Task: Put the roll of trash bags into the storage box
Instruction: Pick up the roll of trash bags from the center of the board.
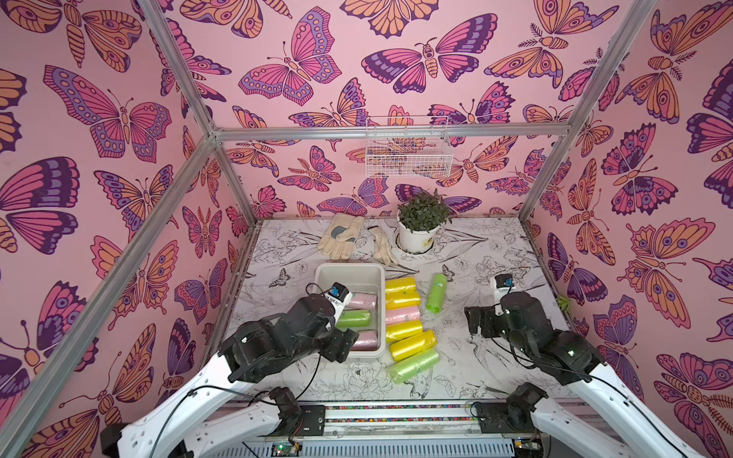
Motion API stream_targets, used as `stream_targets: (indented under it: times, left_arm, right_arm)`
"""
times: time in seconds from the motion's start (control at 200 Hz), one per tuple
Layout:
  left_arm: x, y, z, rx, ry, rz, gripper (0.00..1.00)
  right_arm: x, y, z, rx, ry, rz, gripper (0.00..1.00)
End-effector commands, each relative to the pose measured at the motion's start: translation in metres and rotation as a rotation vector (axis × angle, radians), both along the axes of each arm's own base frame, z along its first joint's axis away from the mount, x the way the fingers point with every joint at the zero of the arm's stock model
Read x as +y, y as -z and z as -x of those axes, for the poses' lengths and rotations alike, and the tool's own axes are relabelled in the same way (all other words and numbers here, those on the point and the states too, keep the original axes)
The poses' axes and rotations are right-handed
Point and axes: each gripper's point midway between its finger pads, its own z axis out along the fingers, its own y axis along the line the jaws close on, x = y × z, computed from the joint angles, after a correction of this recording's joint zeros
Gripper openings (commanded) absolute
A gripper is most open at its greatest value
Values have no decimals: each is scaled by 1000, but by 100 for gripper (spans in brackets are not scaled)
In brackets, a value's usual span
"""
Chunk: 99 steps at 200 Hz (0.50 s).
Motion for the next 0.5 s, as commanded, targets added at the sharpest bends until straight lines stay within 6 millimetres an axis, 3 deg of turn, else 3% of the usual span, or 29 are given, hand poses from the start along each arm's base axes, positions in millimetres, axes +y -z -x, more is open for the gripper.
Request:
stream_targets:
  times: [0.0,0.07,0.185,0.29,0.416,0.481,0.491]
  left_arm:
    - [-6,7,9,12,-19,-94,80]
    - [-25,9,16,-3,46,-157,79]
    - [-58,16,25,-6,142,-243,79]
    - [-74,22,25,18,166,-273,80]
    - [-88,20,26,22,197,-259,81]
    - [-95,16,29,30,226,-231,80]
    - [-99,23,29,43,230,-253,80]
  right_arm:
    - [8,-36,4,-81,-132,35,99]
    - [-1,-40,3,-82,-89,59,99]
    - [7,-50,21,-3,-187,55,99]
    - [17,-58,31,-24,-309,69,99]
    - [20,-56,34,-25,-377,112,99]
    - [32,-49,38,0,-445,91,99]
    - [34,-49,39,5,-459,88,99]
